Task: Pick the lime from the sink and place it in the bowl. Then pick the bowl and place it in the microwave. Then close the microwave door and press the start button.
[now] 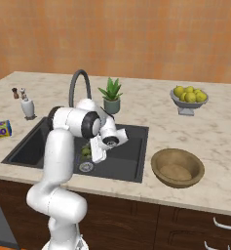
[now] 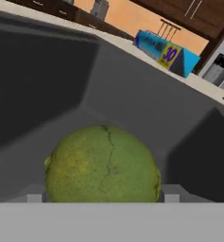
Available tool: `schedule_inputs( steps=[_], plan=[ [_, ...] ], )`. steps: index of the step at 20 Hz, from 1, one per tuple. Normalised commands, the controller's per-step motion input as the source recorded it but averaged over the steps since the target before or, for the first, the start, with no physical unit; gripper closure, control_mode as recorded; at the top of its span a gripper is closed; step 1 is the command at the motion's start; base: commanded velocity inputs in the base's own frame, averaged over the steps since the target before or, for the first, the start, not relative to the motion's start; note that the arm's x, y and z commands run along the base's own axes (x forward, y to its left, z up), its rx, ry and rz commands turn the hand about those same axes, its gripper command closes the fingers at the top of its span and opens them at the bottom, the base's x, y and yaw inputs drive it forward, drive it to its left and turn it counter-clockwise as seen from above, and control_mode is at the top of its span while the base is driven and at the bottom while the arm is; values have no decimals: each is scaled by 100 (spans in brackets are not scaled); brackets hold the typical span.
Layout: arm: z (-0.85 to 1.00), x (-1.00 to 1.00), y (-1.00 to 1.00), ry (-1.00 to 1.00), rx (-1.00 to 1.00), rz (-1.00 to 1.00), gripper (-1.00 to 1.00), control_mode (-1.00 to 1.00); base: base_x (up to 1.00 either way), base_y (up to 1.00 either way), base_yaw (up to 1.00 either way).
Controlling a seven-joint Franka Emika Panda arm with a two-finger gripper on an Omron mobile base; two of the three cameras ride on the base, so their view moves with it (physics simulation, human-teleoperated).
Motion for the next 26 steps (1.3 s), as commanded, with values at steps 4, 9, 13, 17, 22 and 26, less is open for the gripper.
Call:
schedule_inputs(
  steps=[4, 9, 13, 17, 22, 26],
  plan=[
    [97, -48, -46, -1, -1, 0, 100, -100, 0, 0, 0],
    [84, -69, -62, -3, 0, 0, 100, -100, 0, 0, 0],
    [77, -71, -61, 0, -3, -2, 100, -100, 0, 0, 0],
    [76, -65, -35, 0, -16, -15, 100, -100, 0, 0, 0],
    [67, -59, -32, 0, -25, -20, 100, -100, 0, 0, 0],
    [52, -41, -36, 1, -31, -26, 100, -100, 0, 0, 0]
  ],
)
